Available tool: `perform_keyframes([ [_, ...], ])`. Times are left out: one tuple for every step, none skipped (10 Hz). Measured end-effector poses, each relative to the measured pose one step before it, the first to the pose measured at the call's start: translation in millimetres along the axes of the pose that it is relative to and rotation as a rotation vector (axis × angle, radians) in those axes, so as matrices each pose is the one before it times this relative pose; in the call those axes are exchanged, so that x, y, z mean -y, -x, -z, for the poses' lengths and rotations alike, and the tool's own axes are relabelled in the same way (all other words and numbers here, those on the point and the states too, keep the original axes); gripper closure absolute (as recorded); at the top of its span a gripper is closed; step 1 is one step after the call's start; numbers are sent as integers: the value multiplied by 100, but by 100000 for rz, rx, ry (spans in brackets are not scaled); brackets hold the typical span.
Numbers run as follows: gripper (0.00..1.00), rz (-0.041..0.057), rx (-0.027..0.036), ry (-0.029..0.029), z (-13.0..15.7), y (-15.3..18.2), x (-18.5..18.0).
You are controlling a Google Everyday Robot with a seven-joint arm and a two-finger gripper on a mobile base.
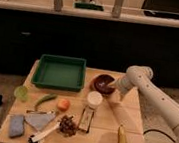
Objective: Stack bowls into tray
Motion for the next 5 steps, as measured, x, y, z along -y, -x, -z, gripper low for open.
perform_keyframes([
  [20,-109,165,-79,-110,3,-45],
  [20,-122,118,-174,-82,-13,-2],
  [20,-204,103,-147,-79,-35,-7],
  [23,-248,136,-122,-141,-40,-6],
  [31,-134,101,15,-137,-25,-8],
])
